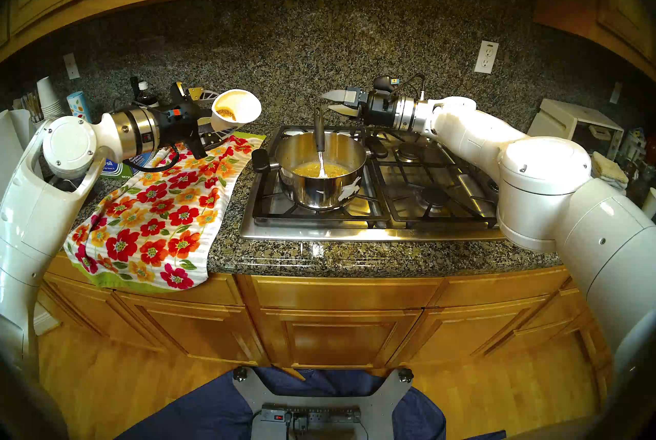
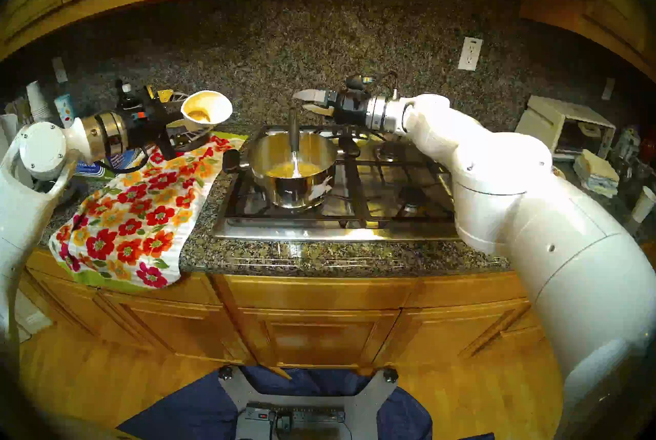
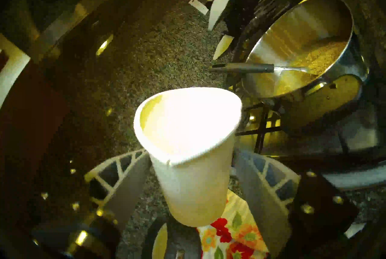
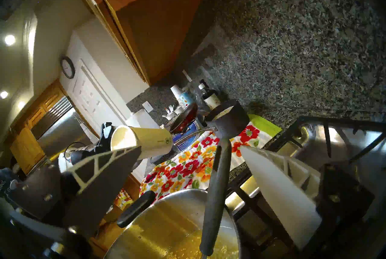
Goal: Pour oats into pot and stir with a spoon
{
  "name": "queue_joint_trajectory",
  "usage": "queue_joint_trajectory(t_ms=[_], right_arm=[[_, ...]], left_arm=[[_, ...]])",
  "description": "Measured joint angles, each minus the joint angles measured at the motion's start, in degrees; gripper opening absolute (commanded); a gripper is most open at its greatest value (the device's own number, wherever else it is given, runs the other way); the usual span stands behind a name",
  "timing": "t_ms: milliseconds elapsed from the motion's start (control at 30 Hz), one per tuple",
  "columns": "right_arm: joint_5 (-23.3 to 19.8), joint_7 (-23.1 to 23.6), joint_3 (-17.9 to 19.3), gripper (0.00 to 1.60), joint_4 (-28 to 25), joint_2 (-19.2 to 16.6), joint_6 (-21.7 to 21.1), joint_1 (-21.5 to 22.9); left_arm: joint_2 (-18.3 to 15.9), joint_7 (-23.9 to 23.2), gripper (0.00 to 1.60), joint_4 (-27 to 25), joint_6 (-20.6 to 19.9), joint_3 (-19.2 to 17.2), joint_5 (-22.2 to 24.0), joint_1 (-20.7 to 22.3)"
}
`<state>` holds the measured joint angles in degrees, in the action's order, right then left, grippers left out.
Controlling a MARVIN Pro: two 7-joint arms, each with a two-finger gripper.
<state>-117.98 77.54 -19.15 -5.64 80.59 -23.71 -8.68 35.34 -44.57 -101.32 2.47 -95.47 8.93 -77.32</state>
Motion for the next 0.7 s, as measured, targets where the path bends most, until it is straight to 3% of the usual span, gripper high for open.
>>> queue_joint_trajectory(t_ms=[367,700], right_arm=[[0.0,0.0,0.0,1.6,0.0,0.0,0.0,0.0],[0.0,0.0,0.0,1.6,0.0,0.0,0.0,0.0]], left_arm=[[-0.3,-12.2,1.21,7.9,-1.5,-9.1,14.9,-5.0],[0.5,-19.9,1.22,14.7,0.5,-13.6,20.4,-8.2]])
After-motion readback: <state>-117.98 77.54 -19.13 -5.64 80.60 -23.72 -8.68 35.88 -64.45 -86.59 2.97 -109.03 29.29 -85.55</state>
